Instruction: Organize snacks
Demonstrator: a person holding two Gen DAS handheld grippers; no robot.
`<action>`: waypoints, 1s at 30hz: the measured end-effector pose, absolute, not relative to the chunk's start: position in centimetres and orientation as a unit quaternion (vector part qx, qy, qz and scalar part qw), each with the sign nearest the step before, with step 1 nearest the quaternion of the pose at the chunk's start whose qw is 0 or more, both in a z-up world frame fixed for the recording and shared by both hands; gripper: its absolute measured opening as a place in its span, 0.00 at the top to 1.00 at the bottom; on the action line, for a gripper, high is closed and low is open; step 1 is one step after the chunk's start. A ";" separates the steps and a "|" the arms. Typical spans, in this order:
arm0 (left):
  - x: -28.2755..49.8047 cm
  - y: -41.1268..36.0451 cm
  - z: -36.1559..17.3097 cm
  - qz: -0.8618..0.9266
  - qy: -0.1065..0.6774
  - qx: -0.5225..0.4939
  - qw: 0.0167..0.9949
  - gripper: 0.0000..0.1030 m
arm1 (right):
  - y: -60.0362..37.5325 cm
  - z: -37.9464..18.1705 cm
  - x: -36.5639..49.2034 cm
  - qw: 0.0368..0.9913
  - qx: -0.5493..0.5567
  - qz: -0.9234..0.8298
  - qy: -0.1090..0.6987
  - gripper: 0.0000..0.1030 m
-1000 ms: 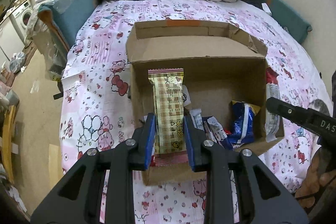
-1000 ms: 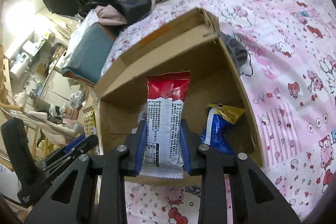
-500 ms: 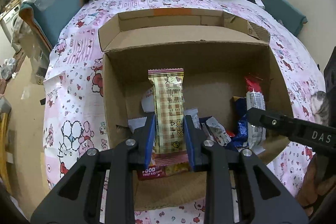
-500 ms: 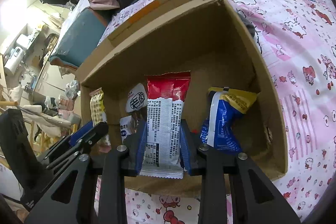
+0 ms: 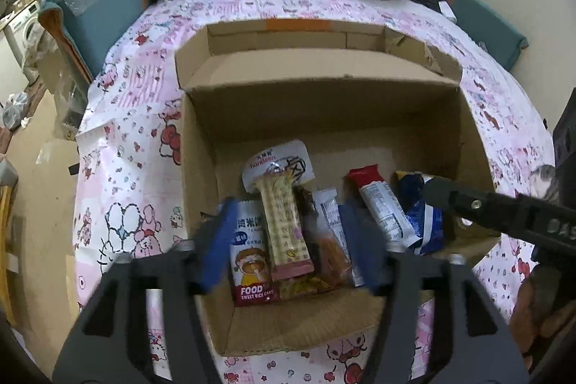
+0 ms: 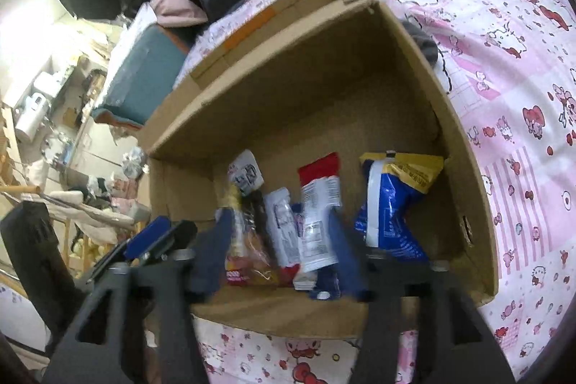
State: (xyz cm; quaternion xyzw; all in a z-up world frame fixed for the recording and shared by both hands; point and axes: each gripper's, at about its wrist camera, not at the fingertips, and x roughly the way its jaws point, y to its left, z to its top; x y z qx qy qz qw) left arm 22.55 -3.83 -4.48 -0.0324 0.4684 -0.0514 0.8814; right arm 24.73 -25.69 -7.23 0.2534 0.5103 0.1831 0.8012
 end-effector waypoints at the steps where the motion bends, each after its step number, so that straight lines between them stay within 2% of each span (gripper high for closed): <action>1: 22.4 -3.7 -4.2 -0.053 0.464 -0.036 0.883 0.25 | -25.7 -6.8 24.5 0.808 0.250 0.180 0.502 0.27; 2: 22.2 -3.5 -3.9 -0.053 0.459 -0.039 0.886 0.20 | -25.8 -6.5 24.4 0.813 0.245 0.178 0.497 0.25; 3: 22.0 -3.4 -3.6 -0.050 0.456 -0.040 0.888 0.20 | -25.8 -6.2 24.3 0.818 0.240 0.177 0.491 0.23; 5: 21.7 -3.1 -3.2 -0.040 0.452 -0.038 0.890 0.20 | -25.9 -5.5 24.1 0.827 0.234 0.175 0.480 0.10; 7: 21.3 -2.5 -2.6 -0.029 0.448 -0.043 0.892 0.20 | -25.9 -4.7 23.6 0.836 0.232 0.177 0.465 0.06; 17: 17.5 -0.2 -0.2 -0.024 0.425 -0.077 0.902 0.20 | -25.4 -0.5 19.2 0.865 0.193 0.211 0.413 0.06; 30: 12.0 0.6 1.4 -0.027 0.406 -0.069 0.911 0.19 | -25.8 0.3 13.3 0.888 0.146 0.181 0.396 0.05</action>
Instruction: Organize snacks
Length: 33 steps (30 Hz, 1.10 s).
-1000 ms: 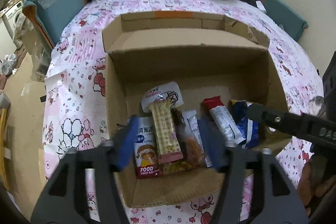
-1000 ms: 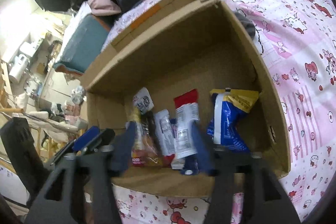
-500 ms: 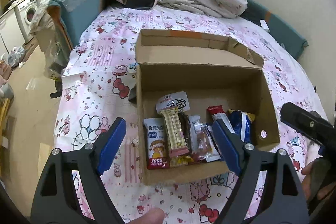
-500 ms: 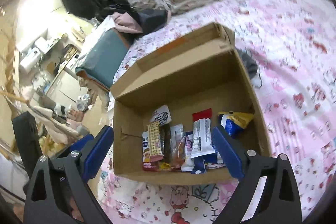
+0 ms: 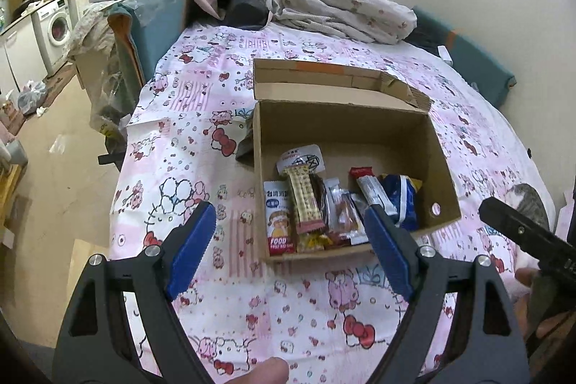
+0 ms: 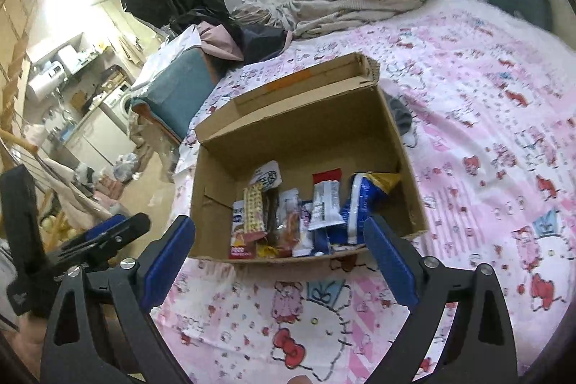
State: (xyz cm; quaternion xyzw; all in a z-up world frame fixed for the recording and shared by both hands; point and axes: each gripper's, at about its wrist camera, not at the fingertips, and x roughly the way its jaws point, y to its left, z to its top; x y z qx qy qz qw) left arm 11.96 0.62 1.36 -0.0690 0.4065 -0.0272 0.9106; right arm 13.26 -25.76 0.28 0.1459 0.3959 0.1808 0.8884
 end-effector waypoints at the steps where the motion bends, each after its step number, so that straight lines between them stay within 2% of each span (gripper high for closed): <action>1: 11.6 0.5 1.4 -0.025 0.408 -0.065 0.910 0.18 | -25.7 0.4 13.0 0.892 0.138 0.175 0.394 0.01; 3: 11.1 0.6 1.5 -0.019 0.404 -0.059 0.913 0.13 | -25.4 0.5 12.2 0.901 0.119 0.162 0.384 0.00; 7: 10.4 1.1 1.6 -0.013 0.400 -0.067 0.914 0.12 | -25.3 0.5 11.7 0.907 0.111 0.152 0.377 0.00; 13: 9.1 1.5 1.0 0.000 0.395 -0.073 0.916 0.00 | -24.8 0.0 11.3 0.913 0.113 0.148 0.363 0.00; 33: 9.3 0.2 0.8 0.006 0.377 -0.046 0.925 0.00 | -22.5 -1.3 11.8 0.920 0.064 0.135 0.363 0.00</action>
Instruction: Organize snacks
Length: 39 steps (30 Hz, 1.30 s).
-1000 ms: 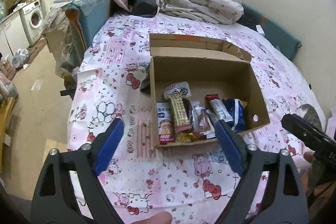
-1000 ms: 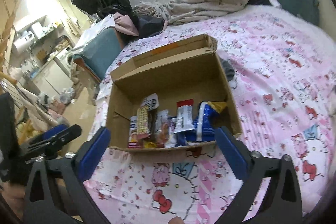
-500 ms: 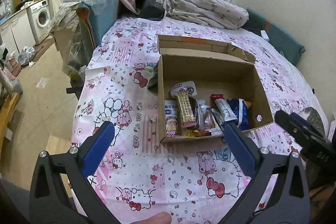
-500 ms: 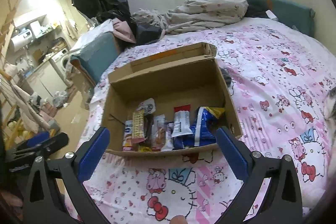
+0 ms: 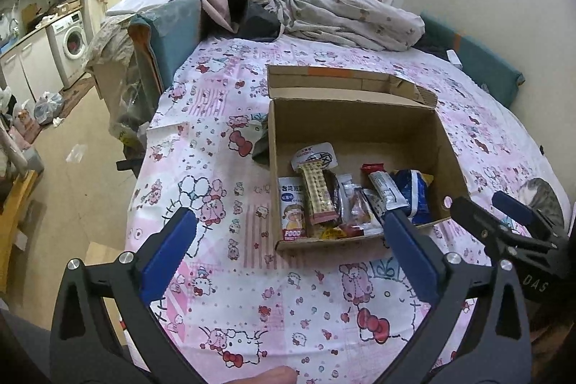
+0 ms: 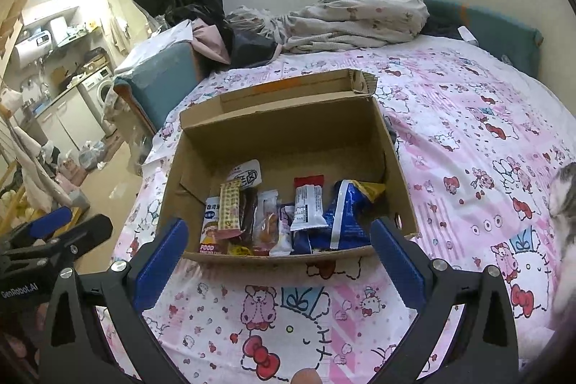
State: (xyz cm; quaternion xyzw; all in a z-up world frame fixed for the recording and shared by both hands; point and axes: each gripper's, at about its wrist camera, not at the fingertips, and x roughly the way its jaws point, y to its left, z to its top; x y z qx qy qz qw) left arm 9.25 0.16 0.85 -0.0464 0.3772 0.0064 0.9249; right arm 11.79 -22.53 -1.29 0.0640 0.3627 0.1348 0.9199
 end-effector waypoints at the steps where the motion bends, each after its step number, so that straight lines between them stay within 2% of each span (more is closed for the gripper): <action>1: 9.3 0.2 0.8 0.008 0.377 -0.046 0.925 0.00 | -22.5 -1.3 11.8 0.920 0.064 0.134 0.363 0.00; 39: 9.6 0.7 0.6 0.019 0.380 -0.048 0.924 0.00 | -22.8 -1.6 11.7 0.919 0.066 0.131 0.366 0.00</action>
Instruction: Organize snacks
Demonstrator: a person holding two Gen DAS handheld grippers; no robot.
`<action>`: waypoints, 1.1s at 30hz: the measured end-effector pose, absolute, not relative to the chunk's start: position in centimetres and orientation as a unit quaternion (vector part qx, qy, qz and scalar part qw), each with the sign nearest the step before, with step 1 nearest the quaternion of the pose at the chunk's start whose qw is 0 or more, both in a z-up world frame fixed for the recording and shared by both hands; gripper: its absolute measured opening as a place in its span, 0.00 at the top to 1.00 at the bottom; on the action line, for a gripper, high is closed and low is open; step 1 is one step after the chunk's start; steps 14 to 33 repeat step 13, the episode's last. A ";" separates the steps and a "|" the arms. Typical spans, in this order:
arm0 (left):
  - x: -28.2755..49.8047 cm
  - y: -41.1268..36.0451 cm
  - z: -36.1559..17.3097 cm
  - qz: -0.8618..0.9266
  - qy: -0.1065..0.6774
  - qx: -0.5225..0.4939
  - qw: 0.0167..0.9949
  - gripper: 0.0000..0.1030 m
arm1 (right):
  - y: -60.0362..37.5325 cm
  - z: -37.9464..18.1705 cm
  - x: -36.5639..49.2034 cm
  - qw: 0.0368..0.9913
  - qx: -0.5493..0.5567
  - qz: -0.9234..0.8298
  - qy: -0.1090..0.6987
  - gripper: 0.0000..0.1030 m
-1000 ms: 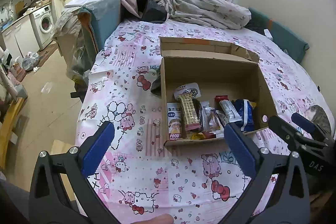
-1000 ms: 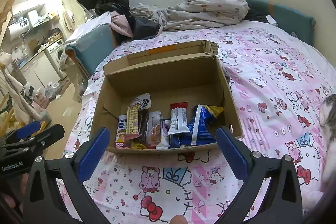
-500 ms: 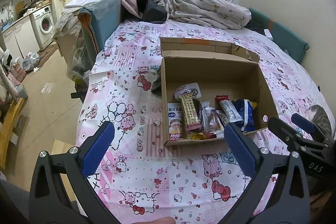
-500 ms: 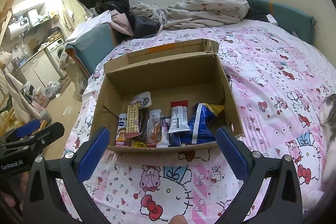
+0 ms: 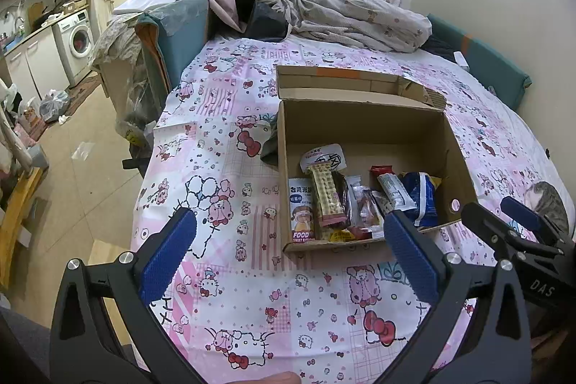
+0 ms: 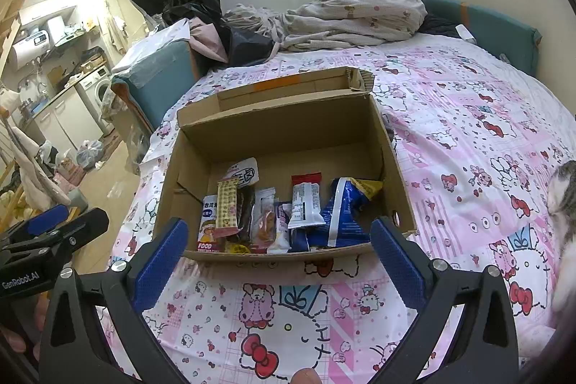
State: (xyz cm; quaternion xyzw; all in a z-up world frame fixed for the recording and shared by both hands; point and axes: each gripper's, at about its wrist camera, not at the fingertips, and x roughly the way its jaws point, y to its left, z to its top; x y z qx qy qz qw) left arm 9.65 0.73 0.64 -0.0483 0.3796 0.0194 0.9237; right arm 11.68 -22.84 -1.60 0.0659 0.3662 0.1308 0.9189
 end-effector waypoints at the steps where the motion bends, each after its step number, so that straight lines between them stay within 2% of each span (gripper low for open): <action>1: 9.7 0.8 0.6 0.020 0.379 -0.048 0.924 0.00 | -22.9 -1.5 11.7 0.919 0.066 0.130 0.366 0.00; 33: 9.7 0.7 0.4 0.025 0.385 -0.041 0.922 0.00 | -22.9 -1.2 11.6 0.919 0.064 0.133 0.364 0.00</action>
